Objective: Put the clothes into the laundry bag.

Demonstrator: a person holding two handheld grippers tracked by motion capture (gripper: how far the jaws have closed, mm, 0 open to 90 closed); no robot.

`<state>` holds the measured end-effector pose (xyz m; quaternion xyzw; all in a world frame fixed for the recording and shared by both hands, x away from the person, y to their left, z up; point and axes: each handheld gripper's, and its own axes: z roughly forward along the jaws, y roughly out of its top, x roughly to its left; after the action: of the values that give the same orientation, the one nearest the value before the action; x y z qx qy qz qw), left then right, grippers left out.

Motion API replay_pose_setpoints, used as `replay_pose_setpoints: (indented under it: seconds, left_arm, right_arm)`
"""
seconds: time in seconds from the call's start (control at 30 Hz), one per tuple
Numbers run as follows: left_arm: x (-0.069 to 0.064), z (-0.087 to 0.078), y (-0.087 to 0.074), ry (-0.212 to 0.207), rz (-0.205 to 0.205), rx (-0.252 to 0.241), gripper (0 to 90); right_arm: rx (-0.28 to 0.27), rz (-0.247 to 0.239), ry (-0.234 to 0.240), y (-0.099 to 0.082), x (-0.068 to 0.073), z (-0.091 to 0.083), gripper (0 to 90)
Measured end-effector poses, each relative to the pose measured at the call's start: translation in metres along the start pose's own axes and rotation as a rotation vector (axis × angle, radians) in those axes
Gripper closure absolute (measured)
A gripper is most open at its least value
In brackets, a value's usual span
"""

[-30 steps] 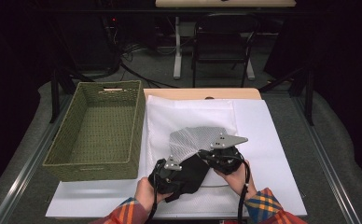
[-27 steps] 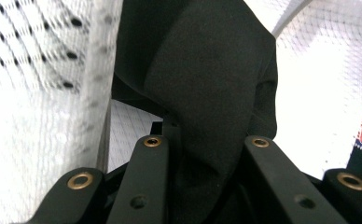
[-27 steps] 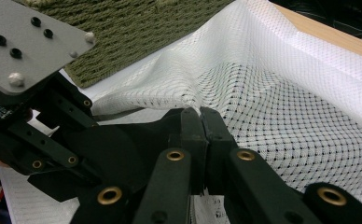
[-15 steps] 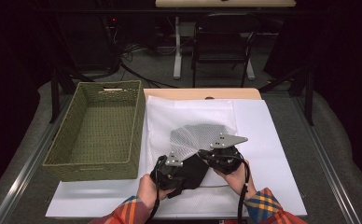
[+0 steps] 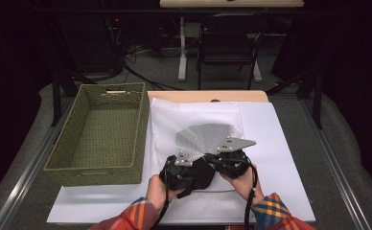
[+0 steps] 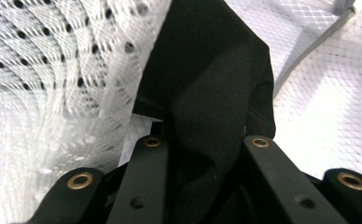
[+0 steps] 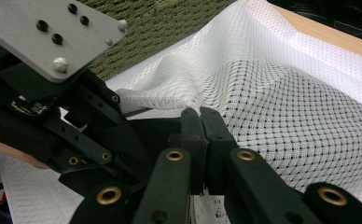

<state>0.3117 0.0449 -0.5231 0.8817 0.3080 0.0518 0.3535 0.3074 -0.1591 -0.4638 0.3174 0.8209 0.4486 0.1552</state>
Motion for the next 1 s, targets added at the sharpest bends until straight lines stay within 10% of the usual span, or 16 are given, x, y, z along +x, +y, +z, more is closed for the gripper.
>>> replay_pose_setpoints:
  seconds: [0.5, 1.0]
  left_arm:
    - [0.006, 0.013, 0.002, 0.052, 0.028, 0.025, 74.4]
    - [-0.003, -0.001, -0.006, 0.034, 0.103, 0.108, 33.4]
  right_arm:
    - [0.002, 0.007, 0.003, -0.001, -0.001, 0.0, 89.4]
    - [0.0, 0.015, 0.001, -0.001, -0.001, -0.001, 89.4]
